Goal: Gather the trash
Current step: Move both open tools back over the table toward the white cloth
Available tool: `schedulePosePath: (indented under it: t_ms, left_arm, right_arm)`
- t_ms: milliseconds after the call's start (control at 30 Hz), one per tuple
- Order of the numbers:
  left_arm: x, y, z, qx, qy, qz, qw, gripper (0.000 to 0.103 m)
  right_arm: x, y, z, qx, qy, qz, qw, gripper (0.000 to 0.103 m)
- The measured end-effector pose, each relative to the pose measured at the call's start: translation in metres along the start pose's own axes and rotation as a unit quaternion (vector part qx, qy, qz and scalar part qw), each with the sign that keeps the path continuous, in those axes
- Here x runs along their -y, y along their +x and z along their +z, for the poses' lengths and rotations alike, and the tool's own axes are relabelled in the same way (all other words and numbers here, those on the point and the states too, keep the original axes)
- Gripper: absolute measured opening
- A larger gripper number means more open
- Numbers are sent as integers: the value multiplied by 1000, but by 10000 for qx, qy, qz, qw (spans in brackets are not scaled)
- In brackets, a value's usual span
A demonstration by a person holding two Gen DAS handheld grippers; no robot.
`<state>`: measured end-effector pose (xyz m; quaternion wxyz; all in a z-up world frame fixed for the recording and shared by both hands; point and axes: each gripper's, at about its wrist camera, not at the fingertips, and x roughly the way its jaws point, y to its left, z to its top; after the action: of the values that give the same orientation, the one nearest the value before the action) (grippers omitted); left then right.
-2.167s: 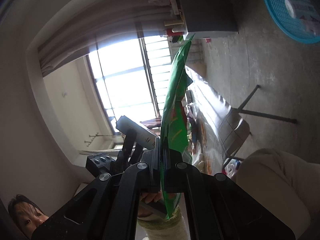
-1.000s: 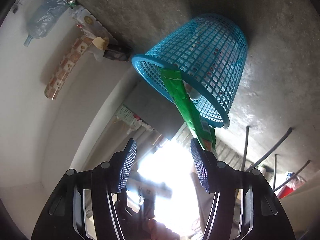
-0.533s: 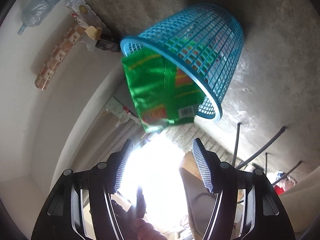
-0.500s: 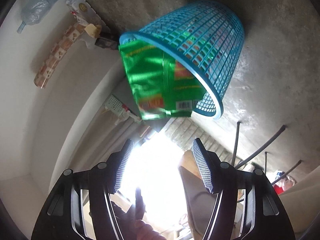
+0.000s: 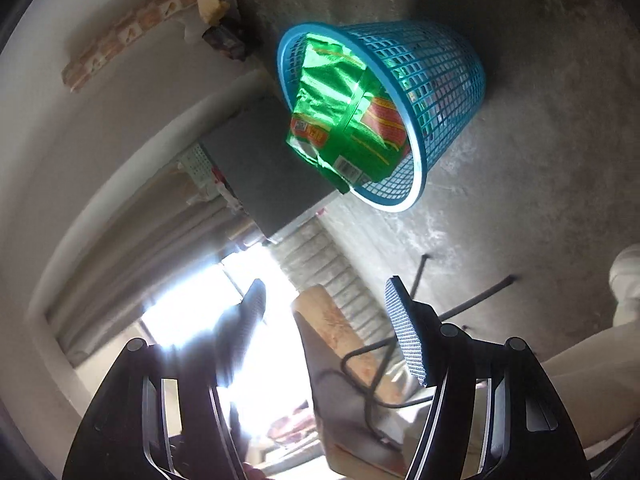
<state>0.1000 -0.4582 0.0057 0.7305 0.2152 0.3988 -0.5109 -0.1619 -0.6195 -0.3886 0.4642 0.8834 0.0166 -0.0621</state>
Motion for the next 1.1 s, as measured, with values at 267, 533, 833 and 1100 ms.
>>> schedulePosePath:
  t_ms: [267, 533, 833, 1100]
  left_arm:
    - [-48, -92, -61, 848, -561, 195, 9946, 96]
    - [-103, -160, -124, 1238, -1244, 636, 9824, 96]
    - [-163, -222, -196, 1586, -1849, 1361, 9603, 97]
    - [-197, -250, -250, 1659, -2408, 1866, 9379, 97]
  right_arm:
    - [-94, 3, -96, 95, -3120, -2116, 9262, 63]
    - [-142, 35, -230, 97, -5519, -3048, 7761, 80]
    - [-138, 72, -319, 115, -6673, -3691, 6468, 93]
    - [-139, 85, -368, 594, -7348, -3908, 5512, 95]
